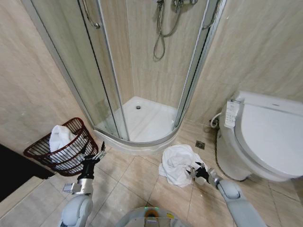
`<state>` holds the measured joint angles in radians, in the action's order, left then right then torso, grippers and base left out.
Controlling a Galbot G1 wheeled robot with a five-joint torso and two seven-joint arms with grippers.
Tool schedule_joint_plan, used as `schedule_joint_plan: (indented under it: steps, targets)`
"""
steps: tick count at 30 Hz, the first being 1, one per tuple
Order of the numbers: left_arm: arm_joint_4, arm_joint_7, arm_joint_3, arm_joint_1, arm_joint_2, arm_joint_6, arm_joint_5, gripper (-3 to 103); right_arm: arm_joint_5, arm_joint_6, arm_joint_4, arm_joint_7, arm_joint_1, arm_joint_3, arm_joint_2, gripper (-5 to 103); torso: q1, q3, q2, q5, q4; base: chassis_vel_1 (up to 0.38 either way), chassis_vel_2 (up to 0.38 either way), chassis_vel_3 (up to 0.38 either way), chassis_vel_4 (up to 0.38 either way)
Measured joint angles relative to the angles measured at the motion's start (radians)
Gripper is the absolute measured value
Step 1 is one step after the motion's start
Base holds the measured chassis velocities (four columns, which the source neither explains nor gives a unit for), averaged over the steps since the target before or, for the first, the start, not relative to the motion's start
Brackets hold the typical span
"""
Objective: Discard the used towel into the hamper.
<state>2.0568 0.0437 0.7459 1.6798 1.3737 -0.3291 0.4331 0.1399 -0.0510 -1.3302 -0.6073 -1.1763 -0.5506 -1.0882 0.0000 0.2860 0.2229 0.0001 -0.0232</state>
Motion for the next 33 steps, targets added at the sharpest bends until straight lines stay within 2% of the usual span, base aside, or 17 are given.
schedule_joint_plan:
  steps: [8,12,22,33]
  targets:
    - [0.003,0.004,-0.003,-0.003,0.018,0.020,-0.033,100,0.018,0.050,0.095,-0.023,0.104,0.053,0.003,100,0.000,0.000,0.000,0.0001,-0.0001,0.000,0.000,0.000,0.000]
    - [0.005,0.004,-0.023,-0.011,0.031,0.041,-0.064,100,0.045,0.094,0.192,-0.034,0.173,0.077,-0.022,100,0.000,0.000,0.000,0.0002,-0.0002,0.000,0.000,0.000,0.000]
    - [0.004,0.001,-0.039,-0.010,0.041,0.049,-0.094,100,0.061,0.108,0.288,-0.026,0.248,0.100,-0.081,100,0.000,0.000,0.000,0.0000,0.0001,0.000,0.000,0.000,0.000]
    - [-0.003,0.001,-0.031,-0.013,0.039,0.048,-0.090,100,0.002,0.055,0.134,-0.057,0.177,0.152,-0.062,100,0.000,0.000,0.000,-0.0003,-0.0002,0.000,0.000,0.000,0.000]
